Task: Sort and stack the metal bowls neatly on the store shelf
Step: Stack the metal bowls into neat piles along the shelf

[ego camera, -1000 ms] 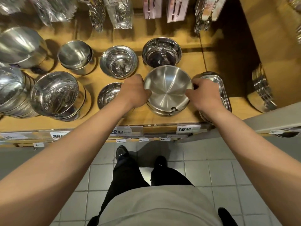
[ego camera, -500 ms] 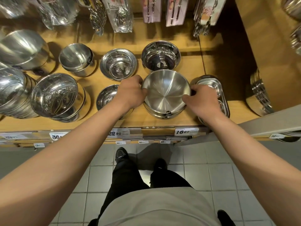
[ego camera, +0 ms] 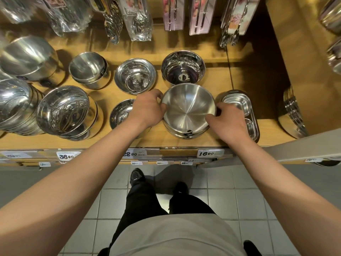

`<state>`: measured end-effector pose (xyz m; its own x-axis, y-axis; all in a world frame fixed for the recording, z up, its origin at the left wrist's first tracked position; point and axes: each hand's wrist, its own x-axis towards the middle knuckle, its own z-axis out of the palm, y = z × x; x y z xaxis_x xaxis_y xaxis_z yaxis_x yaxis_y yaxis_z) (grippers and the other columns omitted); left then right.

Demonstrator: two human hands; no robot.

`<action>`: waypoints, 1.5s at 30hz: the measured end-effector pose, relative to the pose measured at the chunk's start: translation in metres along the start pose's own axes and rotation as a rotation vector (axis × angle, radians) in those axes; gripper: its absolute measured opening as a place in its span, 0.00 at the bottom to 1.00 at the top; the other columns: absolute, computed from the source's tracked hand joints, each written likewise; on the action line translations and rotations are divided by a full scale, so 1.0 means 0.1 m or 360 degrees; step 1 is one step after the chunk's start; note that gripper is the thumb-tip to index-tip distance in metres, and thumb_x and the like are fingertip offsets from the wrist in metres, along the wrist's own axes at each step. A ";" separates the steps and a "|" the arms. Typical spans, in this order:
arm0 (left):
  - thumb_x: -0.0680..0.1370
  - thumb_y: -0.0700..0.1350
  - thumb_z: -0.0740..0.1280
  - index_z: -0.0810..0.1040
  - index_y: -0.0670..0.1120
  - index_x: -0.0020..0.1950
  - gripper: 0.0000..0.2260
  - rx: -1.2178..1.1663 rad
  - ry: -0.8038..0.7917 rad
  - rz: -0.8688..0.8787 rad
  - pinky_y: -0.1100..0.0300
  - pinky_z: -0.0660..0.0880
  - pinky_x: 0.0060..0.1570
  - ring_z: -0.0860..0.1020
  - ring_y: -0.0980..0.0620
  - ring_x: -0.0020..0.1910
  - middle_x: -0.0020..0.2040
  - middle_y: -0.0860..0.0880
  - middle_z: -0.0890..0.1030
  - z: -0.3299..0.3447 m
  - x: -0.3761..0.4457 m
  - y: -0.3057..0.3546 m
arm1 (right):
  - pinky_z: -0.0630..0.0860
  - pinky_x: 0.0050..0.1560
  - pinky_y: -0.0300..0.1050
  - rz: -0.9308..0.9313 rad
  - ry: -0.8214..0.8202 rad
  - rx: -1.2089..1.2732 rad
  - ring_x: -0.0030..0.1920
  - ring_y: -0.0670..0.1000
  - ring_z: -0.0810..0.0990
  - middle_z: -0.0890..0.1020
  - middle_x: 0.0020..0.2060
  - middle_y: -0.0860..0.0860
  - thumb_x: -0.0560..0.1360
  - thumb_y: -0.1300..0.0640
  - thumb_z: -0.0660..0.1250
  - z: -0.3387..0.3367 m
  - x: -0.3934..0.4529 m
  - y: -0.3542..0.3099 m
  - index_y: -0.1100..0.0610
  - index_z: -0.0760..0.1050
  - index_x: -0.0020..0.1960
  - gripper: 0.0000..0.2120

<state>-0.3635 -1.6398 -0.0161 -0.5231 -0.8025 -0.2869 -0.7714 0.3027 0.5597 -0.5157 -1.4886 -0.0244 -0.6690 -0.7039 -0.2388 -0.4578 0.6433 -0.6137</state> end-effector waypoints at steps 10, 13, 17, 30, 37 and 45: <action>0.80 0.49 0.68 0.78 0.46 0.65 0.15 -0.0086 -0.0024 -0.0011 0.61 0.68 0.43 0.81 0.43 0.53 0.55 0.43 0.84 0.05 -0.05 0.03 | 0.66 0.35 0.39 0.0157 0.0007 -0.0062 0.38 0.46 0.73 0.81 0.45 0.50 0.78 0.52 0.69 -0.13 0.08 0.08 0.57 0.78 0.68 0.20; 0.81 0.51 0.66 0.79 0.46 0.62 0.13 -0.0232 0.0089 -0.0038 0.65 0.69 0.32 0.80 0.51 0.38 0.40 0.49 0.84 -0.11 -0.03 0.01 | 0.69 0.47 0.42 0.0111 0.0145 0.0027 0.52 0.54 0.80 0.83 0.51 0.54 0.79 0.51 0.68 -0.21 0.28 -0.07 0.57 0.79 0.67 0.19; 0.81 0.47 0.66 0.81 0.48 0.55 0.06 -0.0381 0.0231 -0.0044 0.69 0.65 0.27 0.71 0.61 0.29 0.36 0.56 0.78 -0.33 -0.06 -0.11 | 0.73 0.55 0.46 0.0194 0.0163 0.0194 0.57 0.57 0.80 0.82 0.50 0.52 0.80 0.50 0.66 -0.16 0.70 -0.37 0.58 0.73 0.73 0.24; 0.81 0.39 0.64 0.79 0.56 0.46 0.12 -0.0703 0.0350 -0.0208 0.73 0.72 0.32 0.78 0.64 0.33 0.39 0.56 0.82 -0.69 -0.28 -0.74 | 0.74 0.18 0.40 0.0693 -0.0144 0.0601 0.20 0.51 0.79 0.83 0.32 0.59 0.77 0.67 0.70 0.08 1.47 -0.56 0.67 0.79 0.47 0.02; 0.81 0.40 0.65 0.80 0.56 0.46 0.11 -0.0737 0.0289 -0.0165 0.70 0.73 0.33 0.76 0.61 0.32 0.37 0.57 0.80 -0.77 -0.16 -0.72 | 0.80 0.24 0.38 0.0651 0.0008 0.0881 0.29 0.52 0.85 0.85 0.38 0.58 0.76 0.63 0.73 -0.05 1.42 -0.71 0.64 0.81 0.47 0.04; 0.81 0.42 0.65 0.81 0.56 0.47 0.09 -0.0873 0.0265 -0.0140 0.61 0.78 0.30 0.77 0.59 0.30 0.34 0.59 0.83 -0.84 -0.03 -0.57 | 0.86 0.40 0.51 0.0432 -0.0099 0.0823 0.34 0.56 0.88 0.87 0.38 0.59 0.76 0.62 0.74 -0.13 1.05 -0.94 0.59 0.81 0.42 0.04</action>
<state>-0.2879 -1.6981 0.0181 -0.3672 -0.8961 -0.2494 -0.4855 -0.0440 0.8731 -0.5504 -1.6189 0.0185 -0.6796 -0.5608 -0.4729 0.0807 0.5836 -0.8080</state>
